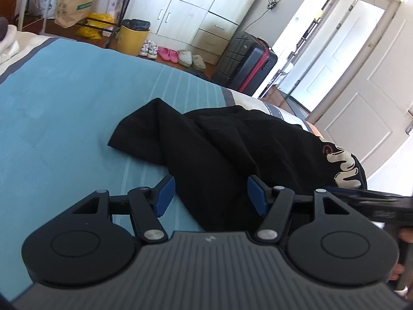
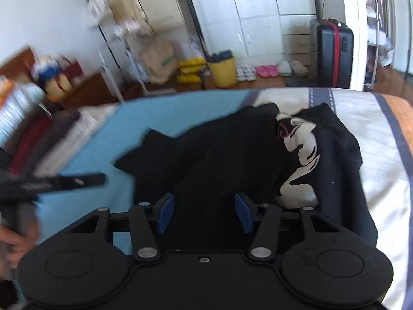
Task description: Fold clothes
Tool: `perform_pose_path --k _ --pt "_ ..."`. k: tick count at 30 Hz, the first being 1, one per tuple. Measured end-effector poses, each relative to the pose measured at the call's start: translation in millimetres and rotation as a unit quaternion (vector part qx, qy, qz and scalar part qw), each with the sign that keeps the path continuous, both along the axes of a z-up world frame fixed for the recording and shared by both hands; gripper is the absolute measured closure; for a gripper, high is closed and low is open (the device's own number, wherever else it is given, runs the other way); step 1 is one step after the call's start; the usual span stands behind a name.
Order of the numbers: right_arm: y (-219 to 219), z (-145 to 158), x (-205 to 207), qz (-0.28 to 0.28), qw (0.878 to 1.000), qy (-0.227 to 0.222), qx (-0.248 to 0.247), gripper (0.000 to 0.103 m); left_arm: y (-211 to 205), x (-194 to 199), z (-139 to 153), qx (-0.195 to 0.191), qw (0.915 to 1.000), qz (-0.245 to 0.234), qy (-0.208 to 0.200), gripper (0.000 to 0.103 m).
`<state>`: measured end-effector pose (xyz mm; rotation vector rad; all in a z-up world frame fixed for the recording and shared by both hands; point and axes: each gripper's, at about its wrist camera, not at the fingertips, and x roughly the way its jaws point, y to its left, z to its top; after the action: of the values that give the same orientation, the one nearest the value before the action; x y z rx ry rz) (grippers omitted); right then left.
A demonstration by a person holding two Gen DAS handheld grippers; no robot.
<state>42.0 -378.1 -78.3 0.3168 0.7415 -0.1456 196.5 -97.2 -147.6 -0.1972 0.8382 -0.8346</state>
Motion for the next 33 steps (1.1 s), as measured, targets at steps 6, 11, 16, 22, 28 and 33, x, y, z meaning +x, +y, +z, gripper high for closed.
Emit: perform_pose_path --k 6,11,16,22,28,33 --pt "9.5 -34.0 26.2 0.019 1.000 0.020 0.006 0.094 -1.1 -2.9 1.7 -0.001 0.9999 -0.016 0.004 0.042" --pt "12.0 -28.5 17.9 0.007 1.000 -0.007 -0.010 0.102 1.6 -2.5 4.6 -0.011 0.9996 -0.023 0.007 0.042" --pt "12.3 -3.4 1.1 0.025 0.998 -0.050 0.020 0.100 3.1 -0.6 3.1 -0.021 0.9992 -0.027 0.019 0.042" --pt "11.6 -19.4 14.2 -0.049 0.997 0.055 0.009 0.030 -14.5 8.9 -1.4 -0.032 0.9989 -0.025 0.023 0.042" --pt "1.5 5.4 -12.5 -0.099 0.995 0.007 0.002 0.027 -75.1 24.8 -9.4 -0.014 0.9960 -0.080 0.035 0.042" --pt "-33.6 -22.6 -7.7 -0.104 0.992 0.013 0.070 0.027 -128.7 48.7 -38.6 0.022 0.9940 -0.066 0.084 0.036"
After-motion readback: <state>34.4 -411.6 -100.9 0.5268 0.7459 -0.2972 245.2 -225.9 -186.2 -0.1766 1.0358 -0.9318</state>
